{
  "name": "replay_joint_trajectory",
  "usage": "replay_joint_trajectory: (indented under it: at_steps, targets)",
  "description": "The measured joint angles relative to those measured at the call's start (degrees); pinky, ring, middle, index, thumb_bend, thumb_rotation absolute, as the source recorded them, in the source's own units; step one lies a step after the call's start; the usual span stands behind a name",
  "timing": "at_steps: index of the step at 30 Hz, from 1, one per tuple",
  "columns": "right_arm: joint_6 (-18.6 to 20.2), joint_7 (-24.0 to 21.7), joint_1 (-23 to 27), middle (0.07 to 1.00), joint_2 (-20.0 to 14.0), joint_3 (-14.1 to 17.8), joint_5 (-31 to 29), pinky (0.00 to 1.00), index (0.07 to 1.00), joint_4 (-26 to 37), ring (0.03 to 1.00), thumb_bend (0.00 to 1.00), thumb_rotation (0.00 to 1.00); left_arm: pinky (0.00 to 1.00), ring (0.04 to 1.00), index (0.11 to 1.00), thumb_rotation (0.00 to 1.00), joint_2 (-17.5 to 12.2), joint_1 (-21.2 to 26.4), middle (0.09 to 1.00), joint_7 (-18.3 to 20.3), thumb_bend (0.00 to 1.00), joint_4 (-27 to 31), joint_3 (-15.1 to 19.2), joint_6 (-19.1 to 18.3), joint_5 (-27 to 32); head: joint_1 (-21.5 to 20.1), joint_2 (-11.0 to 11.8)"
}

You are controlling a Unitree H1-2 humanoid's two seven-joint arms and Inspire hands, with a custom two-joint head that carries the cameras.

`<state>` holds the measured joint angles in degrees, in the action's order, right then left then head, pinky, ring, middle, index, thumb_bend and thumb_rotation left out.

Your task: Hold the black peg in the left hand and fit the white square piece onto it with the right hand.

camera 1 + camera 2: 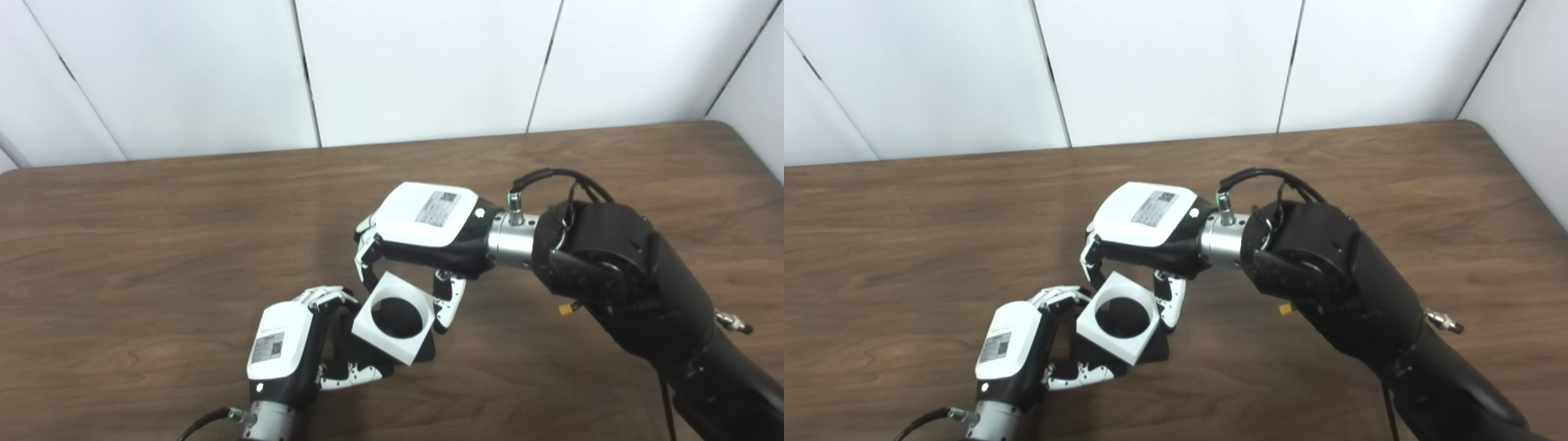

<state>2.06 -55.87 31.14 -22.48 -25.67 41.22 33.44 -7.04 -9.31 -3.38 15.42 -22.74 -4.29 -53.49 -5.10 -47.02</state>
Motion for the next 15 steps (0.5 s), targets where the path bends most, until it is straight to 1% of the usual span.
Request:
replay_joint_trajectory:
  at_steps: [15]
  targets:
    - [-0.46,-0.05,0.13,0.712,0.1,0.09,0.58,0.82,0.482,-0.11,0.85,0.52,0.13,0.69,0.781,0.488,0.05,0.0,0.0,0.741,0.59,0.51,0.36,-0.03,-0.41,-0.05,-0.09,-0.44]
